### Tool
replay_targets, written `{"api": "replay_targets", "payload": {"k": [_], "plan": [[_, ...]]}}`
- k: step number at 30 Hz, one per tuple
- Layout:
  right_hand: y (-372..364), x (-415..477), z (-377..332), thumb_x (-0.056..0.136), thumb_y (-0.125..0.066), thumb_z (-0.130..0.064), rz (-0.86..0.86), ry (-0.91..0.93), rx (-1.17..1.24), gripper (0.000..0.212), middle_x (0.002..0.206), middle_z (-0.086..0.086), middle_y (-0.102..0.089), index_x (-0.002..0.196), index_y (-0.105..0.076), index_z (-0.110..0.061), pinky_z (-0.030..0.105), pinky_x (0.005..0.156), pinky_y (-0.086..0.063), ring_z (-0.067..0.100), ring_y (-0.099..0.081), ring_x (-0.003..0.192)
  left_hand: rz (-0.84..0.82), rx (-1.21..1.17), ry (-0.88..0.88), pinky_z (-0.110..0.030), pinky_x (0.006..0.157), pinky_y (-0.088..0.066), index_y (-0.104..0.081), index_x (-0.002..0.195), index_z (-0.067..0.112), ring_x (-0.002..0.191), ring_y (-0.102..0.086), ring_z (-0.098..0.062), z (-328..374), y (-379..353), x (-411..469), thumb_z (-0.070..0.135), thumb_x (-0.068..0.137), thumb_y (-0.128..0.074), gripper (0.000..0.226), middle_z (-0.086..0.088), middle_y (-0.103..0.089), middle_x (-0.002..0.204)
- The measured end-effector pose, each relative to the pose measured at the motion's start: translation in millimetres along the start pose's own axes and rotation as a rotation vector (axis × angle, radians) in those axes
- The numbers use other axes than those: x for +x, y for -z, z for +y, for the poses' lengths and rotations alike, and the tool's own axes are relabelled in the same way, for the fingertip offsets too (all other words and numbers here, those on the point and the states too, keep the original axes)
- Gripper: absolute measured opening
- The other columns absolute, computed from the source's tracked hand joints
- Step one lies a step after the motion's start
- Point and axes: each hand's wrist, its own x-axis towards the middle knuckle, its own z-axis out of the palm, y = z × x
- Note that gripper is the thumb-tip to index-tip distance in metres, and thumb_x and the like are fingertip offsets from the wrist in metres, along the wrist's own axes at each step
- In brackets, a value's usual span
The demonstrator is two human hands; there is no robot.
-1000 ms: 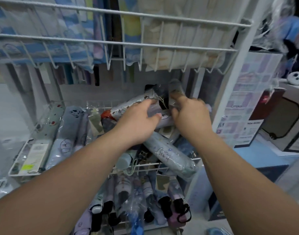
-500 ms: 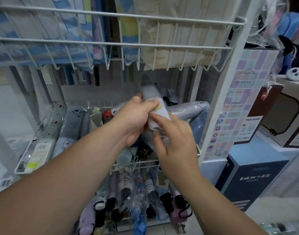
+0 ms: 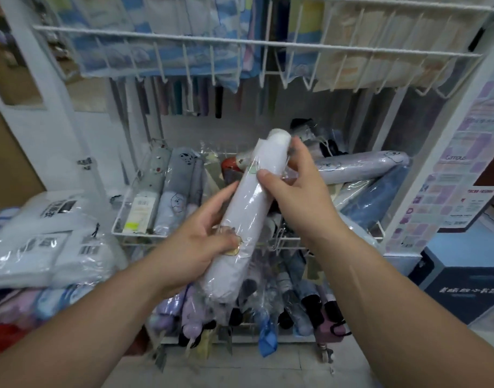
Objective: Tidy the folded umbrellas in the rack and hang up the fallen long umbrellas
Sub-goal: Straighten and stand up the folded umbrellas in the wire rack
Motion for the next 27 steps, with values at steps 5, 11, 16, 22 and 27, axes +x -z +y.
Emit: {"api": "replay_targets", "payload": {"k": [5,11,16,22,27], "plan": [[-10,2,1,0.075,-0.086,-0.028,-0.139,0.003,-0.017,0.101,0.15,-0.011,-0.045,0.155,-0.024,-0.042,0.037,0.086,-0.06,0.012,-0.072,0.094,0.017,0.034,0.017,-0.043,0.099,-0.052,-0.044,0.144,0.05,0.115,-0.066,-0.024,-13,25,-20,-0.01,0.091,-0.057,0.081,0.008,-0.065,0.133],[-34,3,-1,0.08,-0.083,-0.015,-0.073,0.098,-0.067,0.032,0.103,-0.013,-0.069,0.106,-0.069,-0.026,0.025,0.07,-0.057,0.007,-0.065,0.077,0.084,-0.003,-0.05,-0.038,0.091,-0.058,-0.043,0.145,0.046,0.116,-0.067,-0.017,-26,29,-20,0.007,0.096,-0.062,0.065,0.012,-0.066,0.131],[-67,13,-6,0.086,-0.076,-0.024,-0.058,0.133,-0.156,0.05,0.114,-0.017,-0.063,0.132,-0.057,-0.031,0.035,0.09,-0.056,0.007,-0.065,0.098,0.285,-0.07,-0.017,-0.024,0.049,-0.049,-0.048,0.14,0.051,0.068,-0.063,-0.011,-24,40,-10,0.01,0.099,-0.059,0.059,0.015,-0.072,0.114],[-114,14,2,0.08,-0.067,-0.05,-0.258,-0.108,-0.08,0.066,0.122,-0.005,-0.068,0.139,-0.039,-0.046,0.042,0.096,-0.055,0.017,-0.068,0.105,0.407,-0.144,0.044,-0.052,0.08,-0.056,-0.051,0.141,0.04,0.084,-0.066,-0.03,4,68,29,0.008,0.1,-0.052,0.052,-0.005,-0.076,0.111],[-110,34,8,0.09,-0.072,-0.011,-0.301,-0.293,0.201,0.071,0.113,0.01,-0.072,0.149,-0.037,-0.032,0.029,0.062,-0.06,0.02,-0.074,0.089,0.328,-0.198,0.117,-0.03,0.066,-0.059,-0.054,0.135,0.03,0.076,-0.073,-0.016,15,83,58,-0.007,0.092,-0.039,0.058,0.0,-0.078,0.097]]}}
